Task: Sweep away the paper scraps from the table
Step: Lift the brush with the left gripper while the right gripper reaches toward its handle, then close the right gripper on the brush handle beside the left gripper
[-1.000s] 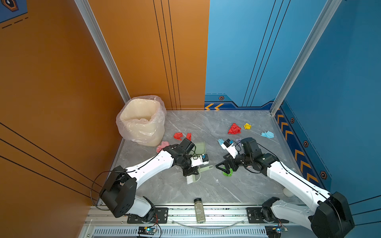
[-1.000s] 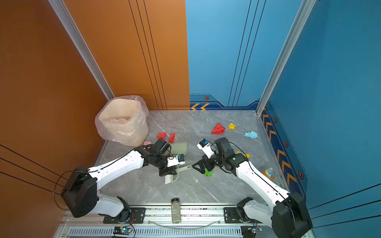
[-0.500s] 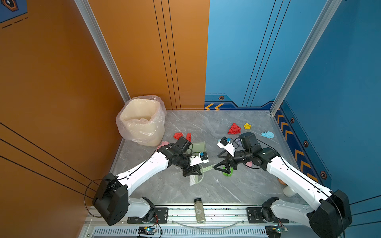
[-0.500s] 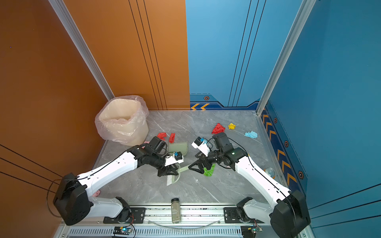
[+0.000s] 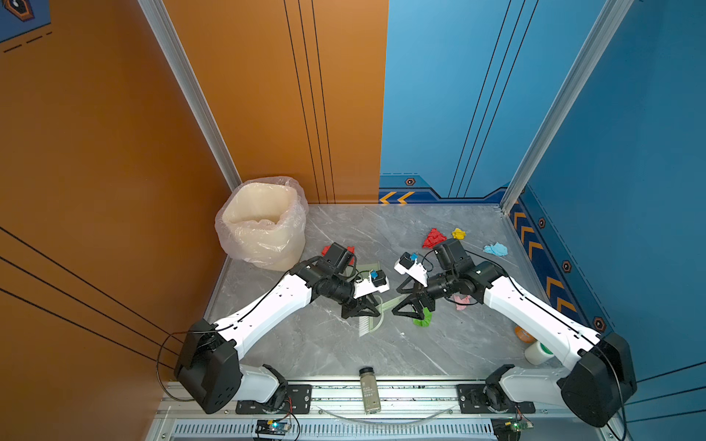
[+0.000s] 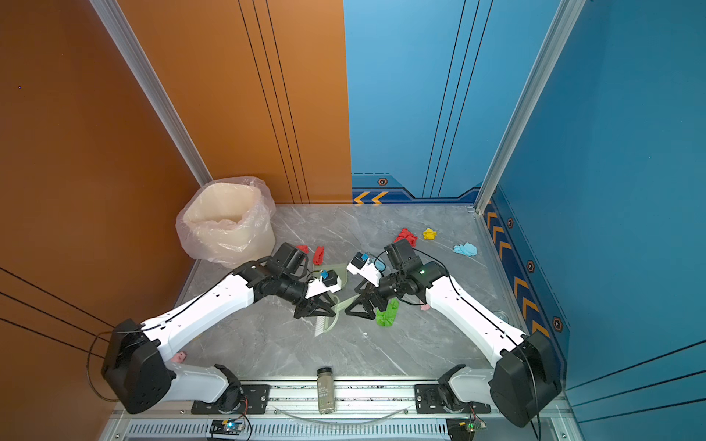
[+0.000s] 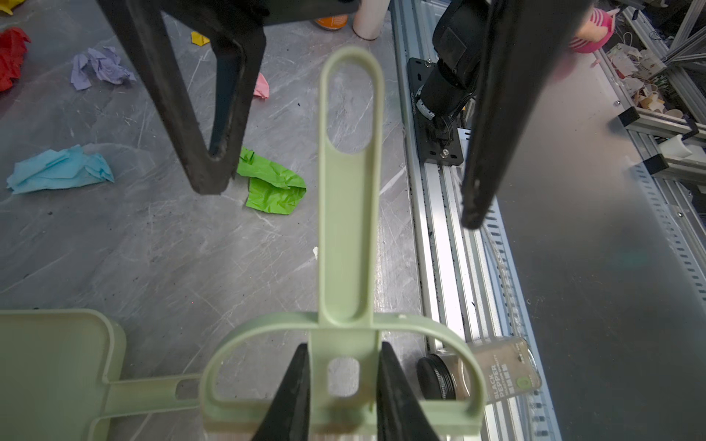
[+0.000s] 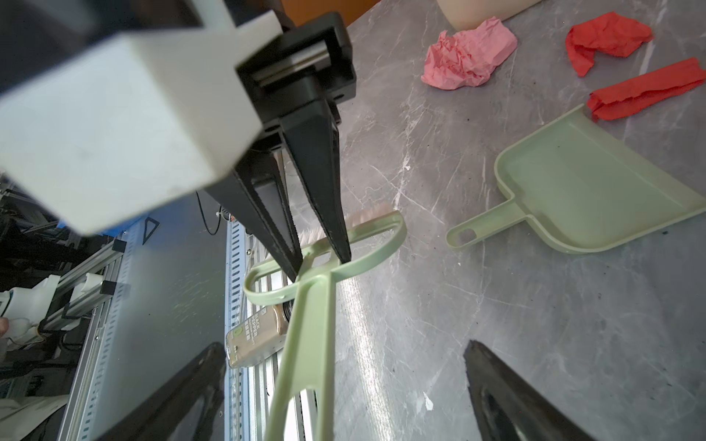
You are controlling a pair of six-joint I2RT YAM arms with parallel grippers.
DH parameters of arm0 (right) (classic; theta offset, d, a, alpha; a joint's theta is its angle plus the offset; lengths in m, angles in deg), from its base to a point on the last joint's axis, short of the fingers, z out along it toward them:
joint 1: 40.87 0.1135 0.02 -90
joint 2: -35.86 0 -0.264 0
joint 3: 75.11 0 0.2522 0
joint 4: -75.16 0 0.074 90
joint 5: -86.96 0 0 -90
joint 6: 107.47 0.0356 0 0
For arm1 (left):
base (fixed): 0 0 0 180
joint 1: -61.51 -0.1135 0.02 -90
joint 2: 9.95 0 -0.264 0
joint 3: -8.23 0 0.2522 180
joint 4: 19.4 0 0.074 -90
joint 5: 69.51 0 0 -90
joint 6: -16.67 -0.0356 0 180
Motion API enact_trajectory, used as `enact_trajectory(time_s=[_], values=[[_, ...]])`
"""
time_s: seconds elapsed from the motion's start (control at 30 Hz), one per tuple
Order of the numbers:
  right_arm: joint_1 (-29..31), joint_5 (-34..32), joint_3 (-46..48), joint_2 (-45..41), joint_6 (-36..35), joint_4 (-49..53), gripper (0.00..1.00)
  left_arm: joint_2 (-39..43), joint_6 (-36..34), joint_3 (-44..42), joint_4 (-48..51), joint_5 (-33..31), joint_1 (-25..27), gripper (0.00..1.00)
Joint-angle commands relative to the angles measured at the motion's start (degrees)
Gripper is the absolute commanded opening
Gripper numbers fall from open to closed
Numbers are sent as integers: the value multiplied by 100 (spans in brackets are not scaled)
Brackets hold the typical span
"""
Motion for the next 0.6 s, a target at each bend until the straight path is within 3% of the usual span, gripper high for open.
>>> enact_trajectory(time_s=[0.0,0.57], values=[[149,26,-210,44,-160,207,97,-76,-168,163,241,350,-52,0],[514,-301,-323,71,-380,232,86,-323,-200,297,373,869,-87,0]])
